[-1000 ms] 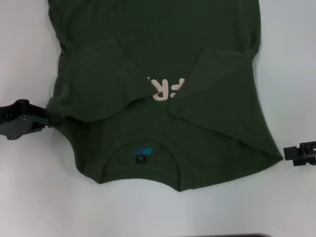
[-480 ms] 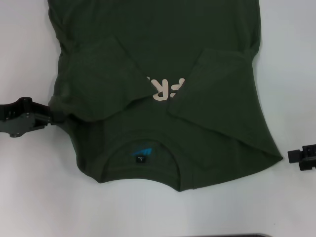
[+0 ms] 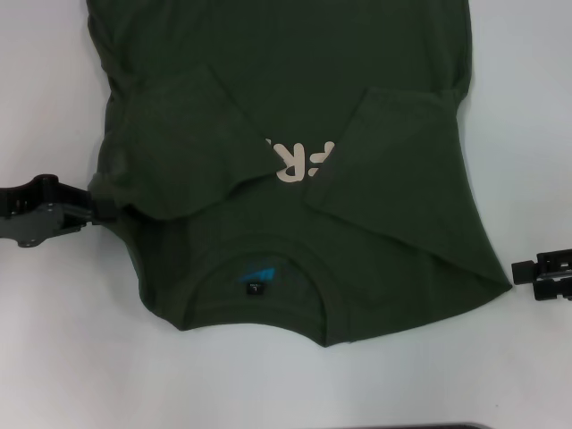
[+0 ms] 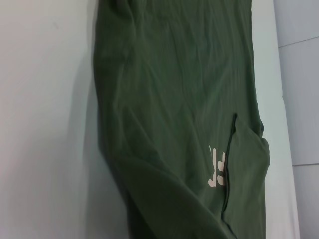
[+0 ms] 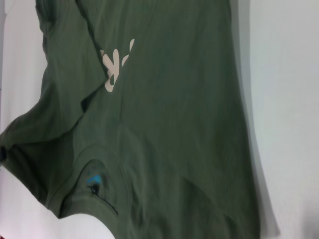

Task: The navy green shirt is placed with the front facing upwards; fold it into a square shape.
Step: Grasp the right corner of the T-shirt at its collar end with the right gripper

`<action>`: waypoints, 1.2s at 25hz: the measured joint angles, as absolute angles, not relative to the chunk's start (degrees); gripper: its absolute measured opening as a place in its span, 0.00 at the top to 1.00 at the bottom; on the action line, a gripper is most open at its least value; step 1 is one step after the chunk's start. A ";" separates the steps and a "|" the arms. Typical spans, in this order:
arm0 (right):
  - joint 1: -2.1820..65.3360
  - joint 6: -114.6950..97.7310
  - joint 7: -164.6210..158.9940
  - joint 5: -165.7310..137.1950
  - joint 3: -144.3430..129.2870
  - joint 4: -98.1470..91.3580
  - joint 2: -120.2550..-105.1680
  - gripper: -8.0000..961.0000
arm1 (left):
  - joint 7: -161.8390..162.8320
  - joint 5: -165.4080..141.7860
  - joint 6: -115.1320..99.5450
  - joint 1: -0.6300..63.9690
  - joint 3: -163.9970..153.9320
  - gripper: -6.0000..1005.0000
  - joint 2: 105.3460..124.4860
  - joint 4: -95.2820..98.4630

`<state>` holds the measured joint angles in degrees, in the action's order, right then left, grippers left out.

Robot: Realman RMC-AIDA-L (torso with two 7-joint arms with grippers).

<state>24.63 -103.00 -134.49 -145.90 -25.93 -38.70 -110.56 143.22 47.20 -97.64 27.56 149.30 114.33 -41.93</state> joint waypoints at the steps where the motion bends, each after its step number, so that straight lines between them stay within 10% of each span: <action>1: 24.70 -102.71 -134.74 -145.90 -25.92 -38.61 -110.58 0.17 | 143.20 47.20 -97.61 27.53 149.31 0.96 114.31 -41.93; 30: 26.82 -99.36 -136.96 -145.90 -26.90 -36.30 -111.36 0.16 | 142.59 47.20 -97.05 28.52 149.41 0.96 113.64 -41.92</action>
<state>26.82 -99.36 -136.97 -145.90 -26.90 -36.30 -111.36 142.59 47.20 -97.05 28.52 149.41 113.64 -41.92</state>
